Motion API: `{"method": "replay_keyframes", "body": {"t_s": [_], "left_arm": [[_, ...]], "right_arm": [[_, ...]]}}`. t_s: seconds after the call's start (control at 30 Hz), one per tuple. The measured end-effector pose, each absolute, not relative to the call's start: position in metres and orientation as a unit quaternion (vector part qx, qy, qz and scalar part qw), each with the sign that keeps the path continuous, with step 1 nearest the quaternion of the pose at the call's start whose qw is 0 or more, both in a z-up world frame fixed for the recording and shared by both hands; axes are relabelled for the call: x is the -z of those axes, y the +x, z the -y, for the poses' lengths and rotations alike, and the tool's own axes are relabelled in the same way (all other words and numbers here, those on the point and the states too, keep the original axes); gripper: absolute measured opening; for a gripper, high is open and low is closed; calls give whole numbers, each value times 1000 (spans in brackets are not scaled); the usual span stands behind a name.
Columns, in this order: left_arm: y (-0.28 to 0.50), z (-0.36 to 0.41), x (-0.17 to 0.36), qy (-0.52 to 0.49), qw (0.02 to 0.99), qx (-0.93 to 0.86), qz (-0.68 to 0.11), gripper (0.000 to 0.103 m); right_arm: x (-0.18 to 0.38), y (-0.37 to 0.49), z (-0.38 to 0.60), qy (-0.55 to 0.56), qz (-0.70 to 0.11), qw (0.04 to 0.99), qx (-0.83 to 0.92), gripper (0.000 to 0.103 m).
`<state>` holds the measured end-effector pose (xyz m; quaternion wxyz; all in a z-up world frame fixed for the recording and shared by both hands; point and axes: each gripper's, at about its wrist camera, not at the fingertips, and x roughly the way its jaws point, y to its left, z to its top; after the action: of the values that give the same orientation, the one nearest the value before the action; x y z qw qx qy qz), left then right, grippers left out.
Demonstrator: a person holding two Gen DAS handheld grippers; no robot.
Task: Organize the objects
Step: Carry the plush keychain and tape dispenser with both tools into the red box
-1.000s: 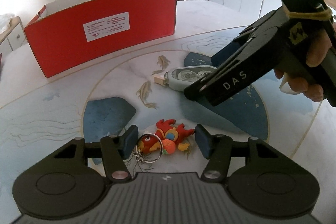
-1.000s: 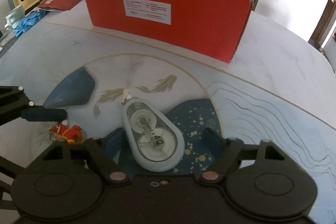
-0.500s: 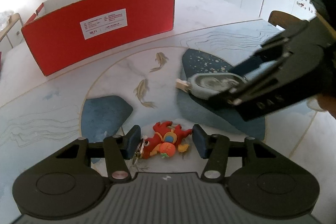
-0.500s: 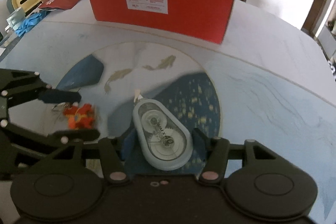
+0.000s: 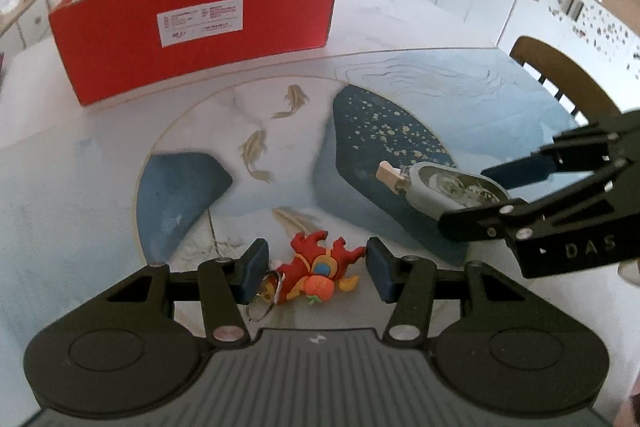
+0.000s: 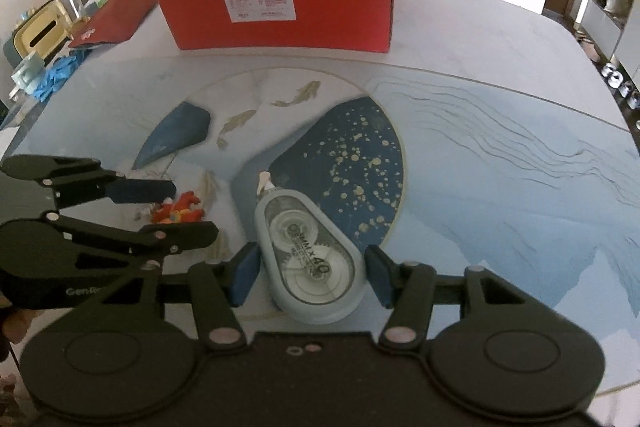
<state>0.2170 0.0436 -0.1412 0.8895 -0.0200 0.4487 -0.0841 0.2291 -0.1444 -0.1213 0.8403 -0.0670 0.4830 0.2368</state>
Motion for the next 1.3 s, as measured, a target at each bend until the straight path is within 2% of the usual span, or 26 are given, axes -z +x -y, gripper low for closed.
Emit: {"method": "replay_keyframes", "body": {"t_s": [0.7, 1.3], "left_arm": [[232, -67, 74, -82, 915, 64, -390, 52], [302, -110, -10, -35, 947, 50, -315, 52]], "right_arm": [[56, 257, 142, -51, -430, 875, -218, 57], [-6, 330, 92, -63, -368, 900, -224, 57]]}}
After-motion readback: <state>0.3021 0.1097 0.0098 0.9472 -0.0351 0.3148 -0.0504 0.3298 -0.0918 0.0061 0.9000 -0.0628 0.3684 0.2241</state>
